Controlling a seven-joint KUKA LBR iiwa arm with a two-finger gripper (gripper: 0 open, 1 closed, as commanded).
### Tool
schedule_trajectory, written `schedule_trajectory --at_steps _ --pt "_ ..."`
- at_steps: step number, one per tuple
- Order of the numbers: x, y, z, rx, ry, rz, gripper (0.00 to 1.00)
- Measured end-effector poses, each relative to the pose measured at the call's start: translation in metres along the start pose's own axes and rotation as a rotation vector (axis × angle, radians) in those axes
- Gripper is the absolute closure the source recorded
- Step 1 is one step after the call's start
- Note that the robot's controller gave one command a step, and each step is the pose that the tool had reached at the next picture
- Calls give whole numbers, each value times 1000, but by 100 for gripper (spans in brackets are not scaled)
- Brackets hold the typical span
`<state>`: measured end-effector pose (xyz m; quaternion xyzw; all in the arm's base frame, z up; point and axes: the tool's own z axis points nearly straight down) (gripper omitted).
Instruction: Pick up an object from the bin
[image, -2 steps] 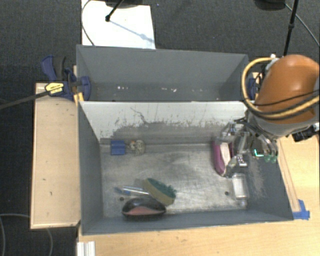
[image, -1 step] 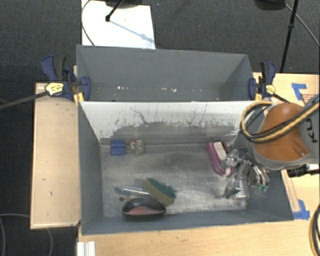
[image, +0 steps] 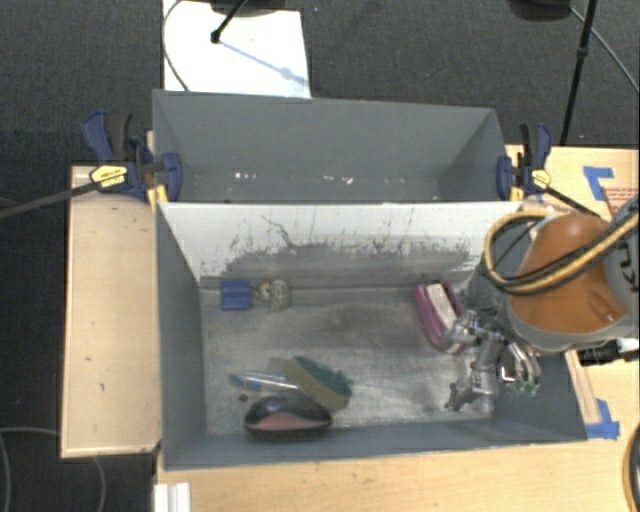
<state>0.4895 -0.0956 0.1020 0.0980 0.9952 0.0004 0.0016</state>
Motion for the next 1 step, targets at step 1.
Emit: schedule_trajectory --at_steps 1 --pt "-16 -48 2 2 2 -144 0"
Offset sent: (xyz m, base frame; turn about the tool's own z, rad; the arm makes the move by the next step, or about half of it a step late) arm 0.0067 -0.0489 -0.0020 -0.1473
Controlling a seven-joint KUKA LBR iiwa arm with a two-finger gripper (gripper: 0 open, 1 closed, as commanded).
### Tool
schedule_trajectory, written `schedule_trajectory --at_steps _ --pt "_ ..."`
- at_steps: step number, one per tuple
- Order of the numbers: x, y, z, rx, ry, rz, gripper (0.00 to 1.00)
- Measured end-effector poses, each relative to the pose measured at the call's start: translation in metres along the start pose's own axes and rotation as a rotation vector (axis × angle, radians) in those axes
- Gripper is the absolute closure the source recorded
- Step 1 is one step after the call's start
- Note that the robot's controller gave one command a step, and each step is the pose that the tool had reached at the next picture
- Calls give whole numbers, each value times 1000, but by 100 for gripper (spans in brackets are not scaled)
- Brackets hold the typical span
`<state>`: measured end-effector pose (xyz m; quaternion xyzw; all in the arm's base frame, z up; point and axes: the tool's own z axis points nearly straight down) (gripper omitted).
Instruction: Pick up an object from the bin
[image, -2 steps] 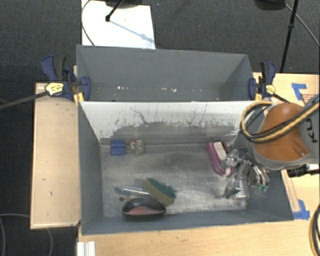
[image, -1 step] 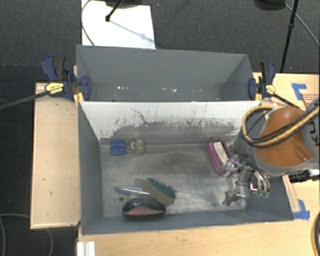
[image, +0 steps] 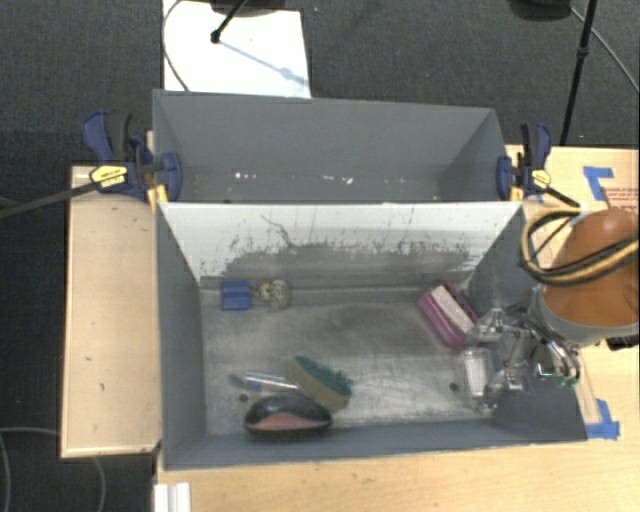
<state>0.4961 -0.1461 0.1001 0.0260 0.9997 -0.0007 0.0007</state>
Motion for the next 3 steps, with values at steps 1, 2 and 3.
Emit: schedule_trajectory --at_steps 1,2,3 --pt "2 8 28 -2 4 -140 0" --pt "3 8 27 -2 4 -140 0" --pt "4 7 26 -2 11 -141 100"
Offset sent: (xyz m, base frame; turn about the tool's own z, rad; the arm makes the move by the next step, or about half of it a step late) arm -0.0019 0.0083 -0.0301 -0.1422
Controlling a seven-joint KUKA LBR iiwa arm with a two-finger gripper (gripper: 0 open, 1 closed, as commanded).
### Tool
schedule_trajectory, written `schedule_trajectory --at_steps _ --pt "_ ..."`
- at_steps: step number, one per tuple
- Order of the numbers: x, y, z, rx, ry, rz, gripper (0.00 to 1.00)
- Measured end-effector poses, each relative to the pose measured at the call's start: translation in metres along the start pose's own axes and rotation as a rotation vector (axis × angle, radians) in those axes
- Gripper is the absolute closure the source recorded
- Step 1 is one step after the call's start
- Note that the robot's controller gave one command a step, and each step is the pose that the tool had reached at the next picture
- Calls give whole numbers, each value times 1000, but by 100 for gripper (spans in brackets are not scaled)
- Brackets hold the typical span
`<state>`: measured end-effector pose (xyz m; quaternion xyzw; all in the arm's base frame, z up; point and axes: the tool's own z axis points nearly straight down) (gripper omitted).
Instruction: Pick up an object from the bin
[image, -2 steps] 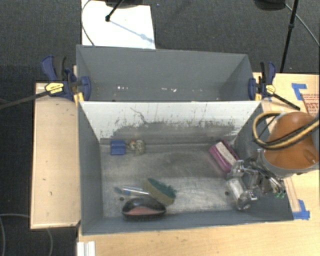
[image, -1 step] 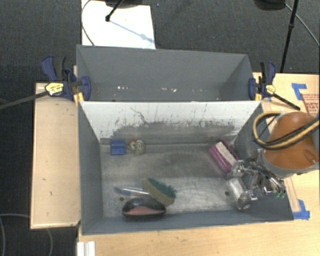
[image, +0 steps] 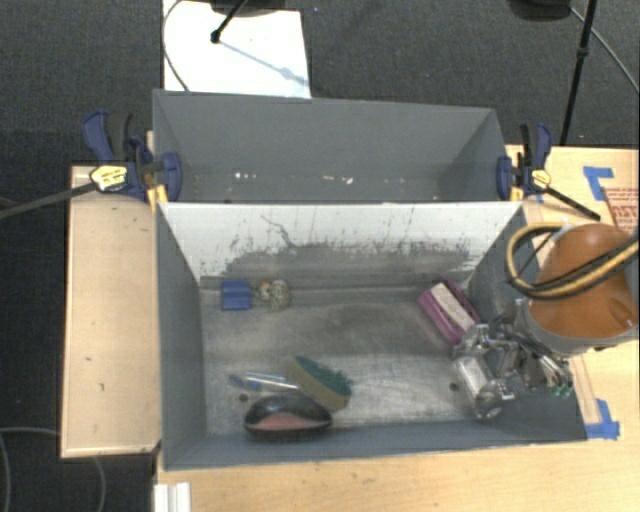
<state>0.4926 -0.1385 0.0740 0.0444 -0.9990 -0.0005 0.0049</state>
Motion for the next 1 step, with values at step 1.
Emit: schedule_trajectory --at_steps 1 --pt "-1 0 -108 5 -19 5 100"
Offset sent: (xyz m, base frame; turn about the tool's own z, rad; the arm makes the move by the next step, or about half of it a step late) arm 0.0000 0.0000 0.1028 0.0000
